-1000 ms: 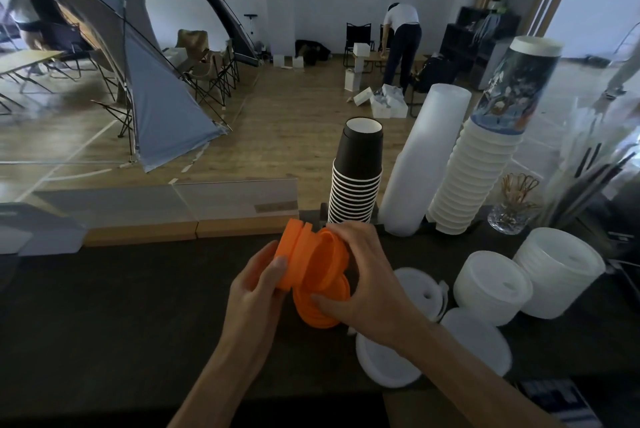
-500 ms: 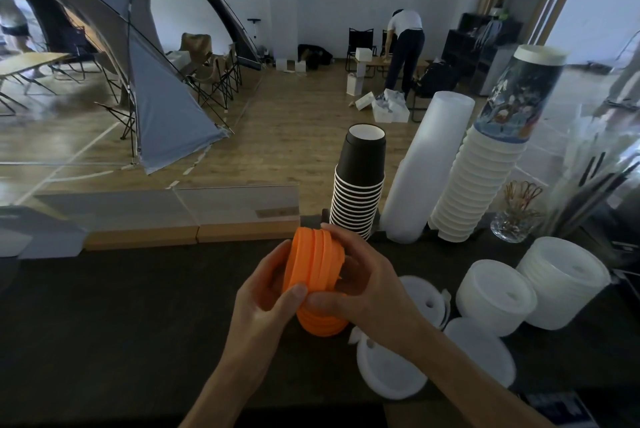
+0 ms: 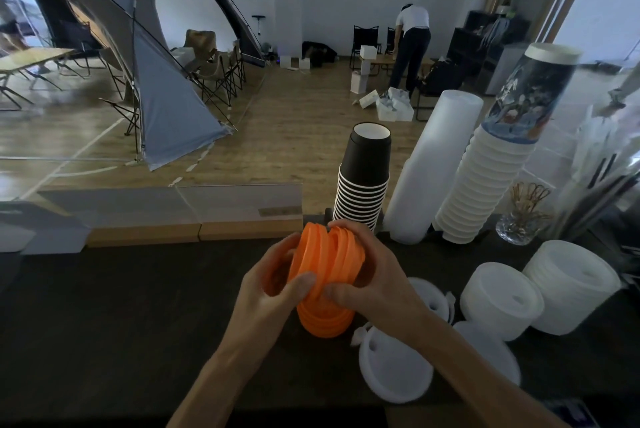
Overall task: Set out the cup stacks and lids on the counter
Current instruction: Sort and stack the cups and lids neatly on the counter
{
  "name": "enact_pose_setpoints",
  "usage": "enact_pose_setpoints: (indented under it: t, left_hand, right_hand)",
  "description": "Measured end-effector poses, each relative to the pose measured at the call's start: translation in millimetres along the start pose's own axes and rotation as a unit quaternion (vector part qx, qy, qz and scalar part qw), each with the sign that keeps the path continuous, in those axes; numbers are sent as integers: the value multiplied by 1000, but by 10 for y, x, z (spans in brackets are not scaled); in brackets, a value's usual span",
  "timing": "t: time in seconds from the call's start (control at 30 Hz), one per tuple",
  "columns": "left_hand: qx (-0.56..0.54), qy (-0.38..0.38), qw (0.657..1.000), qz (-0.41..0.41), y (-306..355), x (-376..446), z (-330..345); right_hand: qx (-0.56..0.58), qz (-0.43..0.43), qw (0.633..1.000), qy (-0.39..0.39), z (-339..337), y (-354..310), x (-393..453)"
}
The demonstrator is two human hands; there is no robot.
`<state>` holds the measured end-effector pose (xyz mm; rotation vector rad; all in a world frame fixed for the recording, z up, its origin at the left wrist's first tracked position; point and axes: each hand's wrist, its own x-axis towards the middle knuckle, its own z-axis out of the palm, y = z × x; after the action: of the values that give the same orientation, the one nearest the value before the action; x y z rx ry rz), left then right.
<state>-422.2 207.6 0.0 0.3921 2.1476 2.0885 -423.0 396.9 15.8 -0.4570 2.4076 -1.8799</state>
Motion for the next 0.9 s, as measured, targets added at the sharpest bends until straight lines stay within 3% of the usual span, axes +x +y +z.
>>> enact_pose_setpoints:
  t: [0.13,0.23,0.43,0.67,0.9]
  left_hand:
    - [59,-141,988,-34,86,64,-184]
    - [174,-186,967,-25,142,114,-272]
    - [294,-122,946,56,194,66,-225]
    - [139,-113,982,62,241,20,-270]
    - [174,-102,978,45,223,44,-246]
  right_hand:
    - [12,24,998,-53,-91,-5,6]
    - [27,50,995,-79,-140,35,-12]
    - [29,73,992,-99,-156,60,-35]
    - [45,47,993,-95,-287,22,-41]
    - [16,15,992,-121,-251,-28,-11]
